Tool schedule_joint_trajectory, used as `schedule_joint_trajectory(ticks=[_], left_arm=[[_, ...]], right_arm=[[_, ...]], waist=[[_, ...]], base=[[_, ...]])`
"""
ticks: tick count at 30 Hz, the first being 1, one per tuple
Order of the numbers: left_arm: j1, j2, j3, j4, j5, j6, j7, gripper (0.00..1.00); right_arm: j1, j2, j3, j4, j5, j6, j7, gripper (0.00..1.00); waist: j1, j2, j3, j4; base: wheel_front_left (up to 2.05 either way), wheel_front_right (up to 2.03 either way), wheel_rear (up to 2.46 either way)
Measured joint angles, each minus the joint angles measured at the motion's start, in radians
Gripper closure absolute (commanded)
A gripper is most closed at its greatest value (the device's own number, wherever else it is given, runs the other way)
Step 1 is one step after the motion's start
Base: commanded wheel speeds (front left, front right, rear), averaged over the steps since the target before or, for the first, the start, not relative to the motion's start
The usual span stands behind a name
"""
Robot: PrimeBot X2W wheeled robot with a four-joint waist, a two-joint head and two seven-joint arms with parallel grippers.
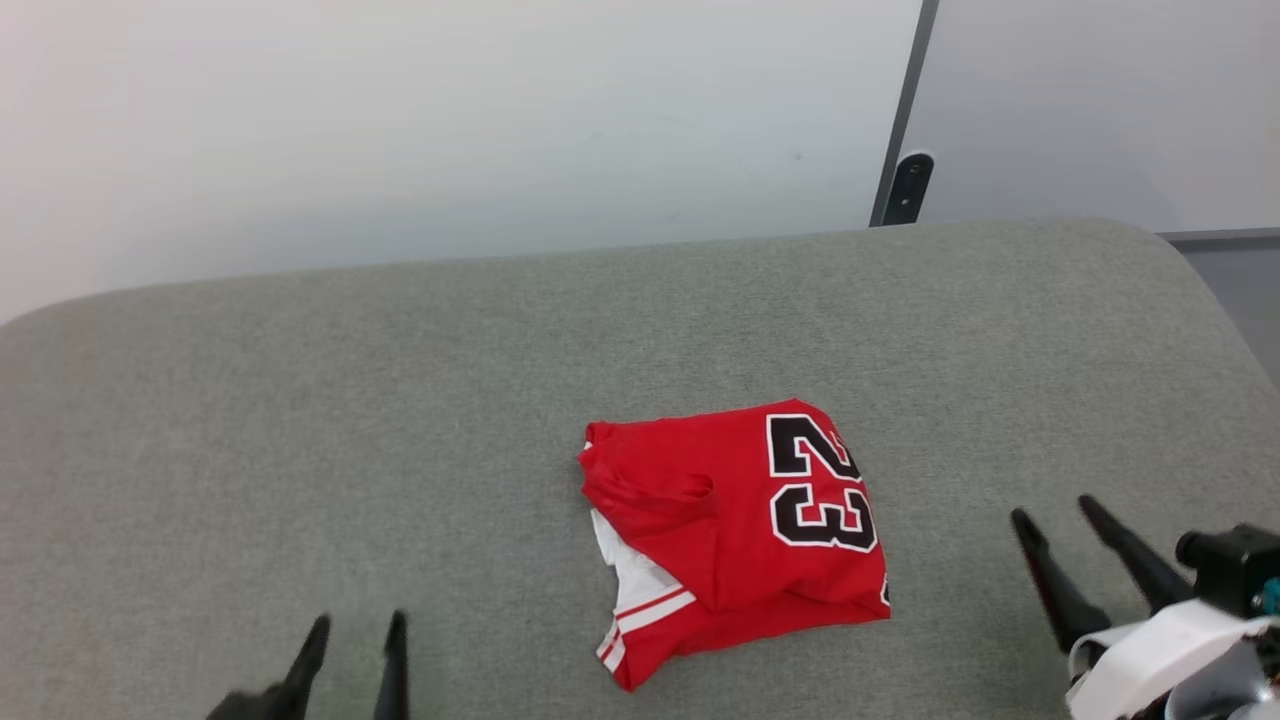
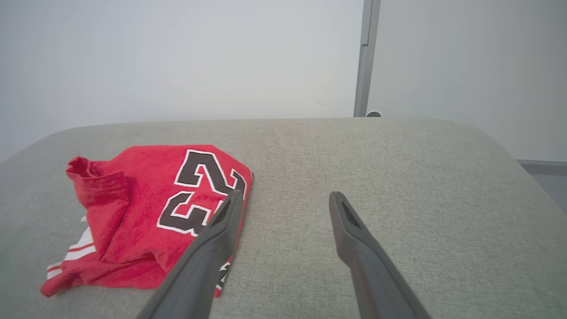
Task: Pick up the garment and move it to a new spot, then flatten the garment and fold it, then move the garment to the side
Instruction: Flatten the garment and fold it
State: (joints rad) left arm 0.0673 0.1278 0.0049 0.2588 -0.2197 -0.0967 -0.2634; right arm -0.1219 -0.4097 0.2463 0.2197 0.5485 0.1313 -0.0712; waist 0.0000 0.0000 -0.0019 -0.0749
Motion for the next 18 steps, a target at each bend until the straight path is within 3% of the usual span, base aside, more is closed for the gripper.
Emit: schedule_joint_trajectory(ticks=[18], left_arm=[[0.225, -0.028, 0.034, -0.213, 0.004, 0.058, 0.0, 0.0]], right_arm=[[0.244, 0.12, -0.161, -0.247, -0.081, 0.0, 0.081, 0.0]], waist=[[0.0, 0.0, 0.002, 0.002]], base=[[0.0, 0.0, 0.0]])
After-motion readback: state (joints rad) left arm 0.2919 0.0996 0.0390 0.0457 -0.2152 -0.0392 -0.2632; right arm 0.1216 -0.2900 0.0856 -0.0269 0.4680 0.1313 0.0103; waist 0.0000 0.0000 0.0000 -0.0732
